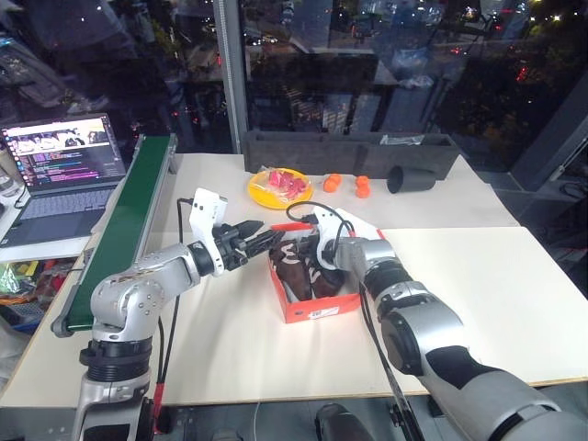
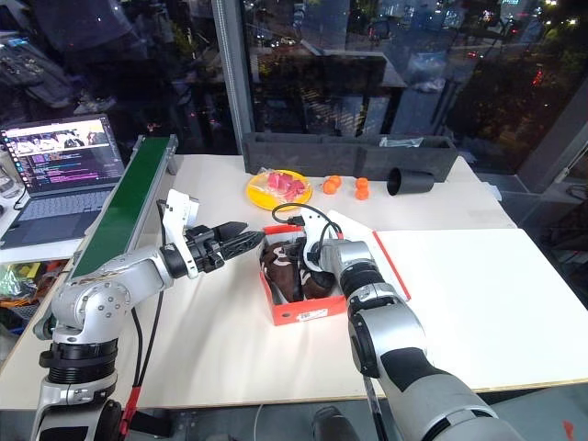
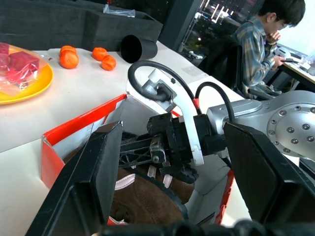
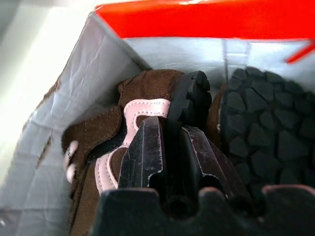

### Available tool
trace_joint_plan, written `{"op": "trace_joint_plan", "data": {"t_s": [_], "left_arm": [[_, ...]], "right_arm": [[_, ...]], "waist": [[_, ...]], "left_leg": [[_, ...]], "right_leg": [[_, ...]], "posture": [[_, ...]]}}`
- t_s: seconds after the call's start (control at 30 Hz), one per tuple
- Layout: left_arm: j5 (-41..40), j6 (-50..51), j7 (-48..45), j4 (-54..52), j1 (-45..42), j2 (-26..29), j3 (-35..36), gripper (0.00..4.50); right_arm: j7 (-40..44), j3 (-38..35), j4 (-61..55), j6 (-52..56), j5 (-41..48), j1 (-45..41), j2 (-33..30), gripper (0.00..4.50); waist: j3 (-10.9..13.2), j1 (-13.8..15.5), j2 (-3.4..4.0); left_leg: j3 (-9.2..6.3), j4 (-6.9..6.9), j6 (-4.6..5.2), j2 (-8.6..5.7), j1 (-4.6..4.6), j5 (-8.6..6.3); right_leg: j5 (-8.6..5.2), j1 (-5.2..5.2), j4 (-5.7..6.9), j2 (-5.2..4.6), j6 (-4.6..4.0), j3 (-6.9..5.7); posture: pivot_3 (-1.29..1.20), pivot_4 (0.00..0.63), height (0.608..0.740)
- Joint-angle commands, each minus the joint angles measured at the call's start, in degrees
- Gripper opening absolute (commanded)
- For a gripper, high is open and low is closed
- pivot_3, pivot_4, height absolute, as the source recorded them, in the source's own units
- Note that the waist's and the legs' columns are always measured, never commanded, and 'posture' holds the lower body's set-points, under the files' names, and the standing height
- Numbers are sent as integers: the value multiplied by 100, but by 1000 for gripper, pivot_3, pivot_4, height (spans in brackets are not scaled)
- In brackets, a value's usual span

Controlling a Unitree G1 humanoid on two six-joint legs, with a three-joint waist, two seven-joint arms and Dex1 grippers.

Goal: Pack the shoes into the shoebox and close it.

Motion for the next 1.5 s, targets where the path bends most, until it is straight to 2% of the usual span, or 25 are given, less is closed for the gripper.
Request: {"op": "trace_joint_plan", "data": {"t_s": [0.03, 0.2, 0.3, 0.4, 0.53, 0.63, 0.73, 0.83, 0.93, 1.03, 1.27, 1.37, 1.5], "left_arm": [[-15, -72, -100, -41, -160, 52, 13, 3496], [23, -95, -195, 20, -176, 110, -6, 3496], [59, -145, -271, 98, -192, 162, -9, 3496], [156, -279, -390, 325, -236, 291, 51, 3496], [297, -436, -570, 686, -326, 461, 108, 3496], [381, -531, -683, 854, -400, 494, 20, 3496], [452, -573, -785, 909, -447, 499, -55, 3496], [531, -607, -893, 917, -430, 531, -139, 3496], [607, -618, -992, 877, -367, 562, -249, 3496], [641, -614, -1047, 859, -343, 564, -262, 3496], [772, -645, -1158, 935, -323, 510, -381, 3496], [830, -663, -1199, 975, -345, 457, -452, 3496], [855, -668, -1227, 1017, -377, 351, -480, 3496]], "right_arm": [[-491, -323, -323, 646, 268, 287, -81, 2979], [-1058, -616, -2929, 1947, 725, 694, -173, 2979], [-1414, -715, -4448, 2672, 935, 1054, -151, 2979], [-1754, -959, -6217, 3541, 1302, 1292, -37, 2979], [-2127, -1504, -7871, 4554, 1691, 1414, 253, 2979], [-2285, -1525, -8356, 4779, 1597, 1577, 318, 2228], [-2369, -1636, -8651, 4875, 1548, 1795, 401, 1216], [-2307, -1663, -9113, 4994, 1550, 2444, 334, 98], [-2197, -1723, -9605, 5160, 1608, 3102, 248, 19], [-2103, -1813, -9905, 5298, 1667, 3309, 212, 19], [-1818, -2825, -11081, 5824, 1838, 3547, 133, 19], [-1853, -3200, -11209, 5824, 1860, 3640, 288, 19], [-2166, -3582, -10817, 5824, 1552, 4060, 571, 19]], "waist": [[17, 6, 7], [119, 76, 37], [145, 153, 72], [165, 225, 89], [209, 273, 124], [215, 290, 124], [238, 290, 120], [247, 305, 120], [249, 322, 119], [270, 297, 118], [280, 321, 108], [283, 321, 104], [284, 351, 100]], "left_leg": [[-3, 1, -1, 0, -1, 1], [-14, 4, -9, -6, -36, 6], [-21, 4, -19, -11, -127, 13], [-27, 1, -44, -15, -222, 27], [-30, -20, -54, -6, -227, 35], [-36, -28, -56, -4, -221, 37], [-36, -21, -59, -4, -221, 38], [-36, -22, -65, -4, -221, 45], [-36, -24, -72, -4, -223, 48], [-36, -24, -73, -4, -225, 49], [-37, -23, -87, -4, -220, 58], [-37, -23, -89, -3, -217, 59], [-37, -24, -89, -3, -217, 60]], "right_leg": [[0, 0, 0, 1, 0, 0], [6, -19, -2, 1, 11, 0], [8, -109, 9, 0, 14, -1], [20, -223, 69, -11, -43, -24], [5, -247, 93, -26, -75, -92], [0, -246, 99, -26, -82, -103], [3, -238, 97, -26, -76, -103], [-10, -236, 97, -25, -48, -104], [-11, -235, 95, -26, -46, -104], [-3, -238, 95, -27, -59, -104], [-15, -235, 100, -26, -36, -104], [-16, -235, 101, -25, -34, -104], [-16, -231, 98, -25, -34, -104]], "posture": [[0, 150, 710], [0, 150, 710], [0, 150, 710], [0, 150, 710], [0, 150, 710], [0, 150, 710], [0, 150, 710], [0, 150, 710], [0, 150, 710], [0, 150, 710], [0, 150, 710], [0, 150, 710], [0, 150, 710]]}}
